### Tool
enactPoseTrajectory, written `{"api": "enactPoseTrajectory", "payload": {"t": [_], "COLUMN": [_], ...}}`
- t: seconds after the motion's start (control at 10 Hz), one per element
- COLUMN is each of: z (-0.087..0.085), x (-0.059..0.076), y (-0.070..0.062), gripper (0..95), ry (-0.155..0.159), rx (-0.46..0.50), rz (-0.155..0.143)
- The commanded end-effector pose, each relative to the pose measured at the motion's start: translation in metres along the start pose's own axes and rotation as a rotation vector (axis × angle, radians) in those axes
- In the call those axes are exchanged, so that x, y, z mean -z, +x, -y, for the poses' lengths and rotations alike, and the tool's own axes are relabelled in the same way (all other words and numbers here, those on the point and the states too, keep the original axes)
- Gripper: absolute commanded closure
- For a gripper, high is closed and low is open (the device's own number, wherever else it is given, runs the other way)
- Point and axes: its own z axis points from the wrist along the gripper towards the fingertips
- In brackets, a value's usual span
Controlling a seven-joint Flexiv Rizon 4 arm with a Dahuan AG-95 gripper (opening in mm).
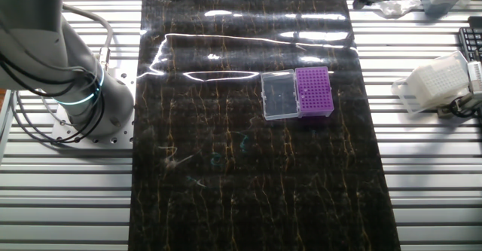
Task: Insert a small pipette tip into the holder for small pipette tips
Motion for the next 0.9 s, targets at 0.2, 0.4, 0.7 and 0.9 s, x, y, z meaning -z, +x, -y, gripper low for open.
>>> {"api": "enactPoseTrajectory", "payload": {"t": [0.2, 0.4, 0.7, 0.9], "z": [0.0006, 0.0006, 0.0006, 0.0004], "x": [-0.0003, -0.0003, -0.0003, 0.0001], "y": [0.0004, 0.0004, 0.0004, 0.0007], "gripper": [95.0, 95.0, 95.0, 95.0], "ry": [-0.018, -0.022, -0.051, -0.037], "rx": [-0.064, -0.086, -0.079, -0.047], "rz": [0.024, 0.0, -0.01, -0.01]}}
